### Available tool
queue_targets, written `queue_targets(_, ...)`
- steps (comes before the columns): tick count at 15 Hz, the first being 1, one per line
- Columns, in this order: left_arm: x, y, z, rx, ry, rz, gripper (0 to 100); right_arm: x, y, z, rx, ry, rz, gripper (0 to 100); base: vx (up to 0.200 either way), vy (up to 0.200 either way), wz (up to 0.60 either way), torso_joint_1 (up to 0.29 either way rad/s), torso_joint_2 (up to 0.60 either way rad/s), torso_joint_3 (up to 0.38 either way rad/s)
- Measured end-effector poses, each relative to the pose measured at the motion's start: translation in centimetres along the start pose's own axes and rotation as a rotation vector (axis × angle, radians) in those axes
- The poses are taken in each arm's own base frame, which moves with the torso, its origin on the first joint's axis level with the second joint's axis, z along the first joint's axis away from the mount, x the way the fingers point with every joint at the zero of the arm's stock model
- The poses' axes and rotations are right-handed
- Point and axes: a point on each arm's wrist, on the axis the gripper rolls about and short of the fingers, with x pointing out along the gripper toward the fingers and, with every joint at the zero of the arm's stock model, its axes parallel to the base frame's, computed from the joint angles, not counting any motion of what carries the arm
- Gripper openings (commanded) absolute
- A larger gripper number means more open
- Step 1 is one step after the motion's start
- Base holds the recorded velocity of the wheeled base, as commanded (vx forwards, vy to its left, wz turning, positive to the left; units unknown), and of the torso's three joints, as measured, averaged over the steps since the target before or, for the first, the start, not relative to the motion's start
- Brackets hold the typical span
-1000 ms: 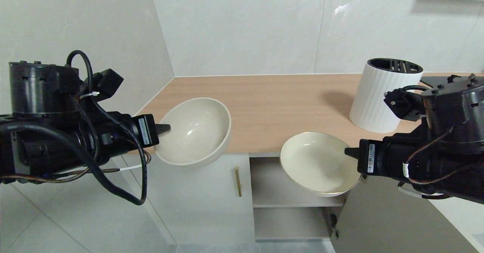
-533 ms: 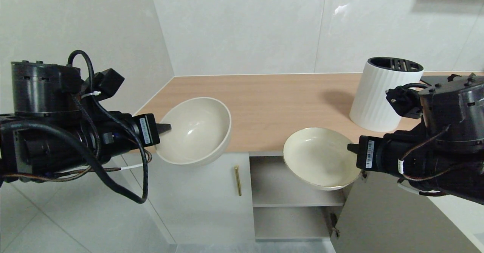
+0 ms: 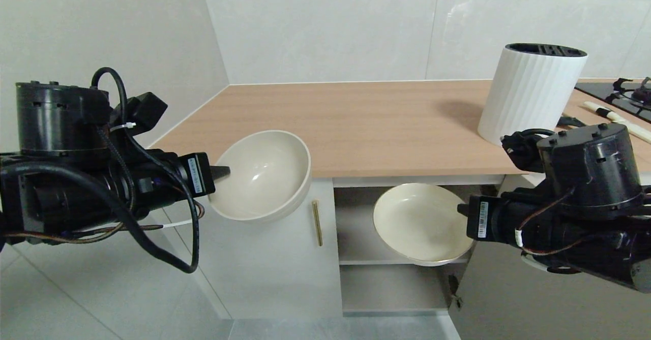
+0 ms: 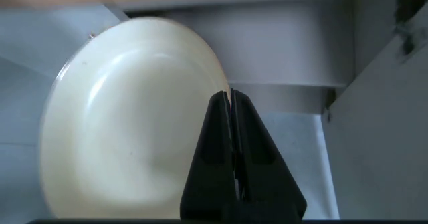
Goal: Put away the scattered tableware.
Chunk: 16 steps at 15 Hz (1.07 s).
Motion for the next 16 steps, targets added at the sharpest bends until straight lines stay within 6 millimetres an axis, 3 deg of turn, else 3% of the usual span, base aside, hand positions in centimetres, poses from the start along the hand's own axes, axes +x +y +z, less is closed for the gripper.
queue_targets(11, 0.2, 0.0, -0.1, 0.000, 0.005, 0.000, 0, 1.9, 0.3, -1.6, -0.030, 0.060, -0.019, 0, 0.000, 0.000, 0.00, -0.094, 0.45, 0.352)
queue_targets(16, 0.3, 0.1, -0.1, -0.001, 0.009, 0.002, 0, 2.4, 0.4, -1.9, -0.035, 0.074, -0.027, 0, 0.000, 0.000, 0.00, -0.007, 0.11, 0.095)
